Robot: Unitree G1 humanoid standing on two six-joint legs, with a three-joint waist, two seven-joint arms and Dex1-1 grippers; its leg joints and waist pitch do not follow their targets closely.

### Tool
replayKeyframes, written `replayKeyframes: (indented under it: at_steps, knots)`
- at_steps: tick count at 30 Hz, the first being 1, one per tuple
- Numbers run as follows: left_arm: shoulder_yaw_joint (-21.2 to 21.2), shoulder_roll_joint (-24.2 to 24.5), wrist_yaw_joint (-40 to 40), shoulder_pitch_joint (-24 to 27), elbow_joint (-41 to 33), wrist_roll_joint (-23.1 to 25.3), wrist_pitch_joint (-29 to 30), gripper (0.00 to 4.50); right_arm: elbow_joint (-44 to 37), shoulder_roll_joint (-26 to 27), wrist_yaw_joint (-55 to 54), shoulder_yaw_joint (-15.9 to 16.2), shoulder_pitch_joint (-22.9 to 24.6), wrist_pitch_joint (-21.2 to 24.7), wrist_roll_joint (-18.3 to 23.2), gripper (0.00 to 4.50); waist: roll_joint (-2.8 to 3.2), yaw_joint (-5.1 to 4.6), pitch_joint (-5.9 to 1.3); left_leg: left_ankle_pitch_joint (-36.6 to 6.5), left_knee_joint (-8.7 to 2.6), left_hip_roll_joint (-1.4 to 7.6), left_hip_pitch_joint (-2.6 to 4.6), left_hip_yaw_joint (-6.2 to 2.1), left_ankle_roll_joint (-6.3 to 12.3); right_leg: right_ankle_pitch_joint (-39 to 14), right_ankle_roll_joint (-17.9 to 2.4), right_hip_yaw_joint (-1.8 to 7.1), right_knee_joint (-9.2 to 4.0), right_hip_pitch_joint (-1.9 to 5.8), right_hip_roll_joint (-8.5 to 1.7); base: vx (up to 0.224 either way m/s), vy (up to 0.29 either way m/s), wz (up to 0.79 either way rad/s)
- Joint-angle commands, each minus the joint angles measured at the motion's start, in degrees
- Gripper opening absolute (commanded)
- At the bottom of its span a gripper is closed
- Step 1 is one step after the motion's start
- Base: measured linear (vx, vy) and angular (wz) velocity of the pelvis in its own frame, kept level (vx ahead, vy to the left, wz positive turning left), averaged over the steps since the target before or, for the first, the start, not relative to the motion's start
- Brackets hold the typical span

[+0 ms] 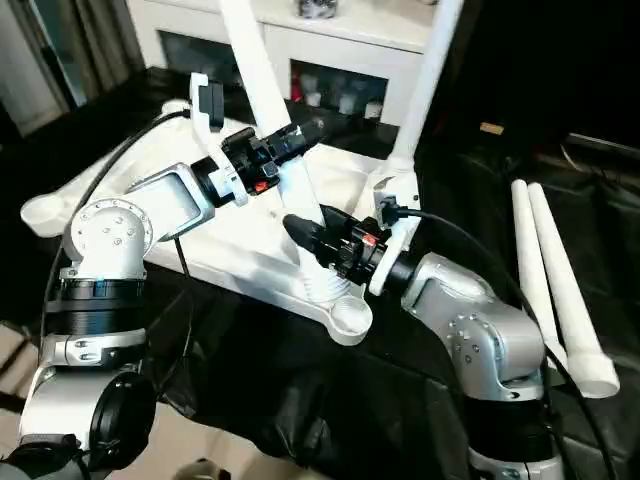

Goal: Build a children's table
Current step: Pick table leg

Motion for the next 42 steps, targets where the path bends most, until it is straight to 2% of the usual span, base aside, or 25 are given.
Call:
replayKeyframes:
  at_steps: [1,2,3,4,5,6,8,9,10,11,12,13,15,16,19,22,23,24,27,28,31,37,38,39,42]
  knots:
    - [-2.70,0.13,-0.77,-0.44,-2.15,0.30,0.10,2.11,1.00,-0.41,-1.58,-0.29,-0.27,-0.49,-1.17,1.86,0.47,0.16,-4.44,-3.24,-3.43,0.49,0.26,0.10,0.64,-6.12,-8.89,2.12,-3.31,3.83,-3.57,0.000,0.000,0.00]
    - [-3.13,0.46,-1.23,-0.54,-2.04,0.49,0.12,2.02,0.93,-0.46,-1.66,-0.17,-0.12,-0.58,-1.25,1.86,0.10,0.15,-4.42,-3.65,-3.47,0.43,0.21,0.16,0.46,-6.33,-8.68,2.13,-3.41,3.96,-3.51,0.000,0.000,0.00]
    - [-3.73,0.85,-1.79,-0.96,-1.53,1.00,-0.15,1.98,0.82,-0.55,-1.96,-0.05,0.13,-0.69,-1.34,1.86,0.53,0.25,-4.45,-3.80,-3.50,0.42,0.24,0.07,0.20,-6.37,-8.65,2.12,-3.35,3.97,-3.51,0.000,0.000,0.00]
    - [-3.93,0.96,-2.09,-1.13,-1.31,1.10,-0.16,1.93,0.77,-0.57,-2.03,-0.04,0.23,-0.72,-1.36,1.86,0.26,0.20,-4.46,-3.93,-3.51,0.45,0.25,0.10,0.01,-6.29,-8.57,2.12,-3.41,4.00,-3.49,0.000,0.000,0.00]
    - [-4.03,1.01,-2.23,-1.20,-1.22,1.13,-0.16,1.88,0.75,-0.59,-2.05,-0.03,0.27,-0.74,-1.37,1.86,0.98,0.32,-4.52,-4.01,-3.45,0.44,0.32,0.00,-0.25,-5.99,-8.74,2.12,-3.28,3.93,-3.51,0.000,0.000,0.00]
    - [-4.78,1.36,-3.05,-1.73,-0.57,1.69,-0.31,1.85,0.61,-0.66,-2.34,-0.06,0.56,-0.81,-1.56,1.86,1.37,0.26,-4.51,-4.59,-3.46,0.37,0.32,-0.06,-0.56,-5.73,-8.92,2.09,-3.33,3.98,-3.41,0.000,0.000,0.00]
    - [-5.14,1.51,-3.37,-1.97,-0.27,2.07,-0.42,1.84,0.57,-0.68,-2.41,-0.07,0.70,-0.89,-1.69,1.86,0.88,0.15,-4.55,-4.75,-3.47,0.32,0.27,-0.01,-0.62,-5.38,-8.97,2.08,-3.37,4.14,-3.31,0.000,0.000,0.00]
    - [-6.55,2.20,-5.35,-2.44,0.20,2.87,-0.97,1.84,0.77,-0.70,-2.74,-0.43,0.72,-0.05,-1.29,2.21,1.91,0.28,-4.57,-4.76,-3.44,0.32,0.31,-0.16,-0.82,-5.35,-9.05,2.07,-3.30,4.03,-3.39,0.000,0.000,0.00]
    - [-8.02,2.97,-7.30,-2.80,0.44,3.45,-1.44,1.84,1.18,-0.80,-3.13,-0.88,0.48,1.05,-0.77,2.42,1.74,-0.07,-4.51,-5.70,-3.47,0.32,0.43,-0.03,-0.83,-5.57,-8.99,2.02,-3.68,3.91,-3.18,0.000,0.000,0.00]
    - [-8.25,3.08,-7.58,-2.87,0.49,3.57,-1.54,1.84,1.29,-0.84,-3.19,-0.97,0.40,1.22,-0.69,2.42,1.50,-0.01,-4.60,-5.49,-3.48,0.23,0.40,-0.12,-0.88,-5.32,-9.04,1.99,-3.51,4.17,-3.18,0.000,0.000,0.00]
    - [-10.11,4.03,-9.65,-3.46,1.02,4.47,-2.09,1.84,2.22,-1.37,-3.21,-1.53,-0.30,2.50,-0.12,2.56,1.96,-0.07,-4.61,-5.11,-3.42,0.20,0.34,-0.12,-0.95,-4.52,-9.37,2.03,-3.47,4.17,-3.19,0.000,0.000,0.00]
    - [-11.72,4.92,-11.55,-3.87,1.41,5.14,-2.61,1.84,2.70,-2.25,-2.52,-1.48,-0.75,3.29,0.27,2.63,1.81,0.04,-4.67,-4.88,-3.39,0.06,0.31,-0.07,-0.54,-4.73,-9.31,2.04,-3.45,4.29,-3.11,0.000,0.000,0.00]
    - [-12.34,5.27,-12.40,-3.96,1.45,5.38,-2.84,1.84,2.76,-2.62,-2.14,-1.34,-0.84,3.60,0.40,2.82,1.96,0.12,-4.67,-4.83,-3.33,0.13,0.23,-0.02,-0.45,-5.64,-9.32,2.10,-3.43,4.35,-3.26,0.000,0.000,0.00]
    - [-13.96,6.17,-14.73,-4.57,1.96,6.20,-3.38,1.83,3.38,-4.97,-0.18,-0.19,-1.55,5.00,0.08,2.91,2.37,-0.07,-4.68,-5.16,-3.22,0.03,0.20,-0.04,-0.48,-5.82,-9.42,2.04,-3.62,4.40,-3.07,0.000,0.000,0.00]
    - [-15.83,6.85,-17.86,-5.33,2.57,6.94,-3.97,1.83,4.78,-8.27,2.92,1.78,-2.48,6.16,-1.00,3.05,2.69,-0.01,-4.76,-4.66,-3.02,-0.13,0.02,0.03,-0.25,-6.26,-9.54,2.08,-3.56,4.56,-3.08,0.000,0.000,0.00]
    - [-16.89,7.17,-19.87,-5.68,2.78,7.27,-4.37,1.83,5.63,-9.59,4.35,2.67,-3.03,6.83,-1.22,3.05,2.67,-0.04,-4.70,-4.49,-2.99,-0.03,-0.18,0.07,0.10,-8.64,-9.18,2.07,-3.72,4.56,-3.25,0.000,0.000,0.00]
    - [-18.06,7.64,-21.57,-5.83,2.71,7.52,-4.59,1.83,6.19,-10.28,5.20,3.21,-3.57,7.25,-1.00,3.05,2.48,-0.08,-4.73,-4.45,-2.99,-0.06,-0.12,0.09,0.32,-9.50,-9.05,2.00,-3.89,4.50,-3.20,0.000,0.000,0.00]
    - [-19.16,8.03,-22.86,-5.89,2.52,7.76,-4.81,1.83,6.61,-11.03,6.08,3.84,-4.12,7.66,-0.64,3.05,2.69,-0.04,-4.78,-4.20,-2.99,0.10,-0.05,0.05,0.35,-9.39,-9.19,2.05,-3.72,4.41,-3.21,0.000,0.000,0.00]
    - [-19.82,8.17,-23.83,-5.89,2.13,7.52,-4.52,1.83,6.66,-11.98,7.72,4.76,-4.70,8.35,0.09,3.05,2.78,-0.13,-4.79,-3.99,-2.87,0.13,-0.01,0.12,0.54,-8.33,-9.90,2.08,-3.62,4.31,-3.12,0.000,0.000,0.00]
    - [-20.10,8.25,-24.46,-5.93,2.21,7.65,-4.65,1.83,6.27,-12.64,9.16,5.36,-4.81,8.93,0.75,3.05,2.09,0.00,-4.85,-3.67,-2.84,0.14,0.01,0.22,0.89,-7.08,-10.43,2.08,-3.55,4.42,-3.09,0.000,0.000,0.00]
    - [-20.33,8.29,-25.11,-5.97,2.38,8.04,-4.92,1.83,5.96,-13.16,10.39,6.01,-4.85,9.38,1.30,3.05,2.48,0.17,-4.85,-3.49,-2.81,0.19,0.01,0.16,1.07,-6.93,-10.89,2.07,-3.37,4.33,-3.20,0.000,0.000,0.00]
    - [-19.80,7.74,-25.29,-6.43,3.30,7.97,-5.34,1.83,5.79,-13.09,11.19,7.64,-4.53,9.93,1.37,3.05,2.46,0.18,-4.81,-3.98,-2.81,0.22,-0.01,0.16,0.98,-7.99,-10.94,2.05,-3.46,4.35,-3.30,0.000,0.000,0.00]
    - [-19.59,7.59,-25.26,-6.57,3.57,7.99,-5.43,1.83,5.81,-13.01,11.20,7.69,-4.44,10.01,1.31,3.05,2.66,0.21,-4.81,-4.04,-2.82,0.24,0.01,0.13,0.89,-8.25,-10.90,2.05,-3.47,4.30,-3.30,0.000,0.000,0.00]
    - [-19.52,7.55,-25.30,-6.62,3.66,8.02,-5.43,1.83,5.80,-12.95,11.31,7.64,-4.39,10.03,1.34,3.34,2.56,0.17,-4.80,-4.14,-2.79,0.18,-0.01,0.17,0.89,-8.40,-10.78,2.05,-3.55,4.30,-3.25,0.000,0.000,0.00]
    - [-19.54,7.54,-25.39,-6.65,3.71,8.06,-5.42,1.83,5.79,-12.66,10.90,7.24,-4.28,10.15,1.44,3.44,2.50,0.21,-4.82,-4.20,-2.81,0.15,0.00,0.14,0.78,-8.89,-10.58,2.03,-3.59,4.32,-3.26,0.000,0.000,0.00]
